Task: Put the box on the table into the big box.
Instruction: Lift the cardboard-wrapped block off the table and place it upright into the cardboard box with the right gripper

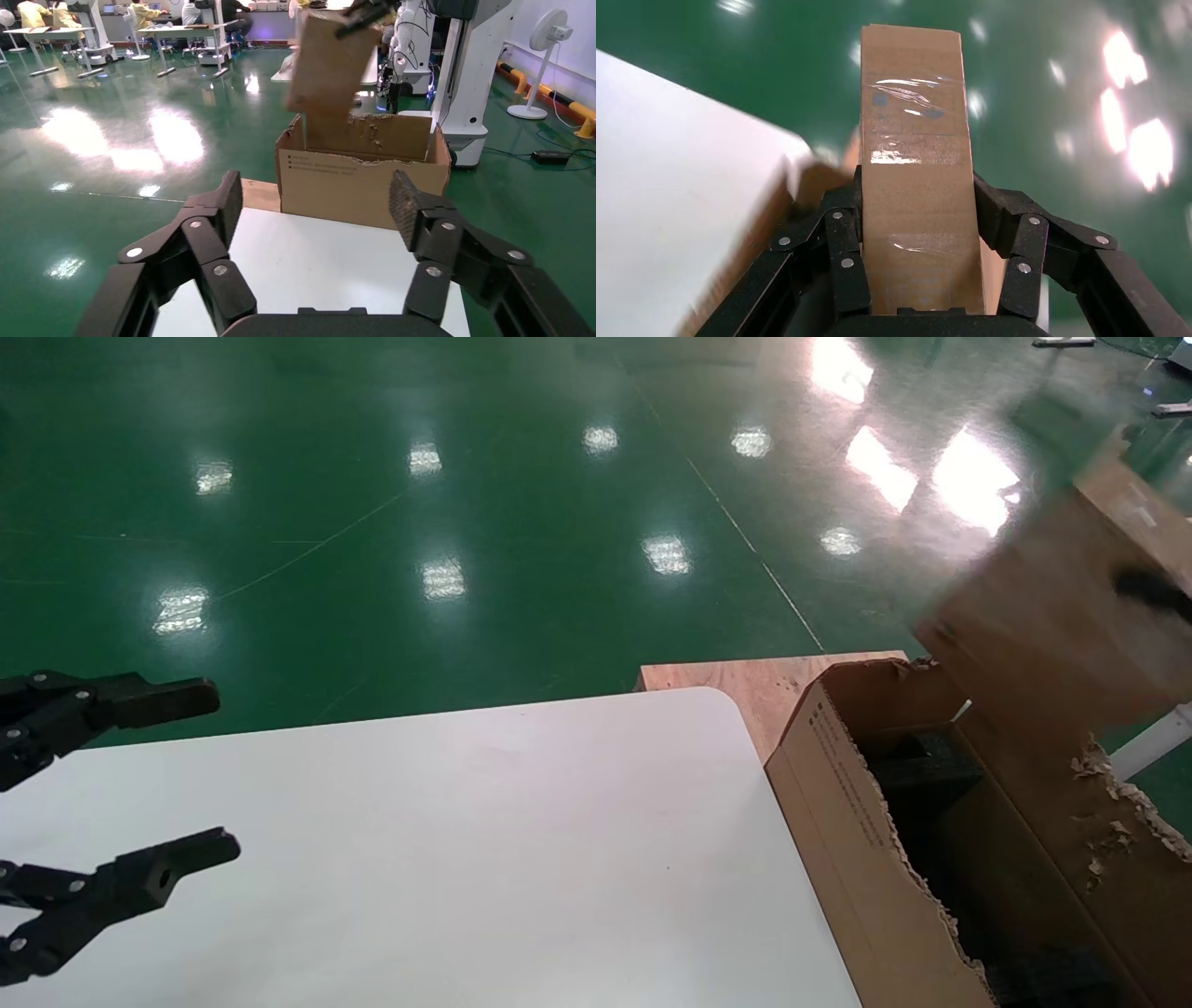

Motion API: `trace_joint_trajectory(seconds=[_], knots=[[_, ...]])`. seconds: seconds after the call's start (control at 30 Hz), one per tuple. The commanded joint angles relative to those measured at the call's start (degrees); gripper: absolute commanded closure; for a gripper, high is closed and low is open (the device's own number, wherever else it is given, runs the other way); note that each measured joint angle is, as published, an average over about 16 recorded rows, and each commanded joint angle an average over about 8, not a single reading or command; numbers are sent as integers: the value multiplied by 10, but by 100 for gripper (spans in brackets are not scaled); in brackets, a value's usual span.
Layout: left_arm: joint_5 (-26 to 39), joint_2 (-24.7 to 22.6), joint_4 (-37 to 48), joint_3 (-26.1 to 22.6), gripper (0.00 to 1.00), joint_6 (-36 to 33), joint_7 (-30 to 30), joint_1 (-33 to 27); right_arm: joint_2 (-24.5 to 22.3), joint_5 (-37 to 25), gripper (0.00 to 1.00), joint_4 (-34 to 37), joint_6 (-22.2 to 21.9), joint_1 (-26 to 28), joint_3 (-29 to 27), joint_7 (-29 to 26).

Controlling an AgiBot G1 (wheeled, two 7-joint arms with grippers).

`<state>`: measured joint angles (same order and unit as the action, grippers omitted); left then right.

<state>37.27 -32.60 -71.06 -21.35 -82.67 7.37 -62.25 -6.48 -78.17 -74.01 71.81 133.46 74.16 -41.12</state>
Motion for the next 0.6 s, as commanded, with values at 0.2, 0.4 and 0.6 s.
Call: trace_joint_trajectory(seconds=[0.2,0.4,0.6], knots=[[0,0,0,0,100,0,0,0,-62,-30,100,-34,-66,-28,57,-80],[0,0,0,0,100,0,0,0,-80,-29,100,-33,-111,-37,95,-88],[0,0,0,0,100,0,0,0,-100,-30,100,-31,-144,-43,127,-97]])
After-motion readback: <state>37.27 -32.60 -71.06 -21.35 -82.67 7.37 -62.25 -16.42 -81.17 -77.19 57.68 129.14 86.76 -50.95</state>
